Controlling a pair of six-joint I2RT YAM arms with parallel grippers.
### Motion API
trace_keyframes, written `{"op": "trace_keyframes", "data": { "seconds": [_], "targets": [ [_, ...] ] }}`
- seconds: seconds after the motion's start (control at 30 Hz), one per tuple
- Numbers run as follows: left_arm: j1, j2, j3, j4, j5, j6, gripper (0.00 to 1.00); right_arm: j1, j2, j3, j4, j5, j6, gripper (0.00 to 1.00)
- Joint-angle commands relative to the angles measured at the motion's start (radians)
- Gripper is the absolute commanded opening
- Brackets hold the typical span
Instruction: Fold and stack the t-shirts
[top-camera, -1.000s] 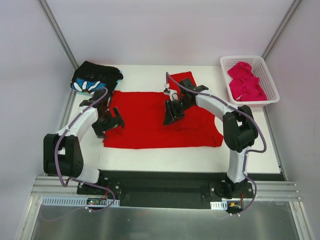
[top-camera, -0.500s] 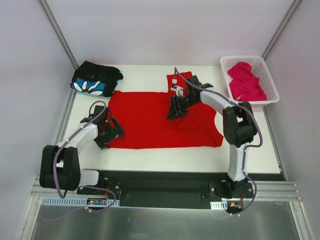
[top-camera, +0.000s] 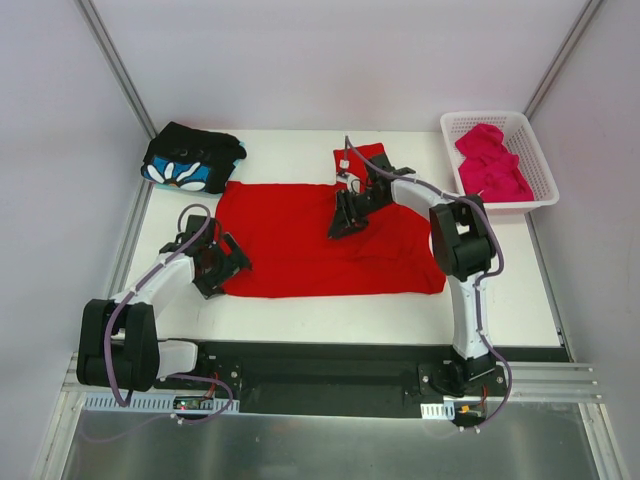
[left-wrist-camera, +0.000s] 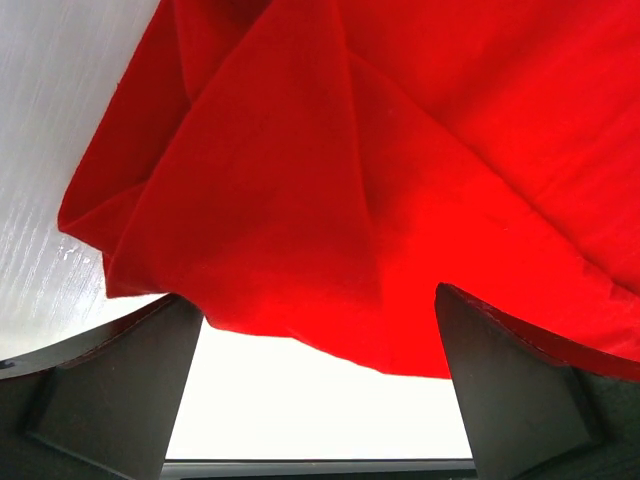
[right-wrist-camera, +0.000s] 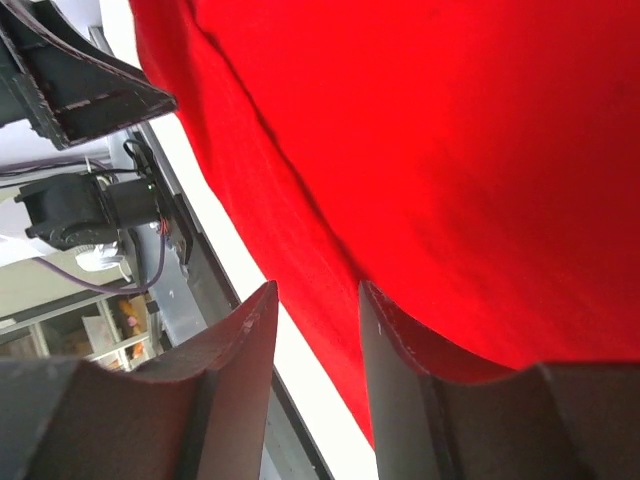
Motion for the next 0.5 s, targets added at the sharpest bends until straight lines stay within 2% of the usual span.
{"op": "trace_keyframes", "data": {
  "seconds": [0.0,0.13,0.47],
  "targets": [
    [0.01,-0.008,-0.028,0.0,0.02,-0.018,0.99,0.0,-0.035,-0.068,0.04,-0.033,0.03,0.41],
    [0.013,-0.031,-0.022,-0.006,0.028,-0.007,0.99,0.0,-0.086,-0.163,0.058,-0.008,0.024,0.41],
    [0.033,-0.051,0.0,-0.043,0.04,0.005,0.99,0.019,-0.153,-0.283,0.107,-0.02,0.027,0.38]
  ]
}}
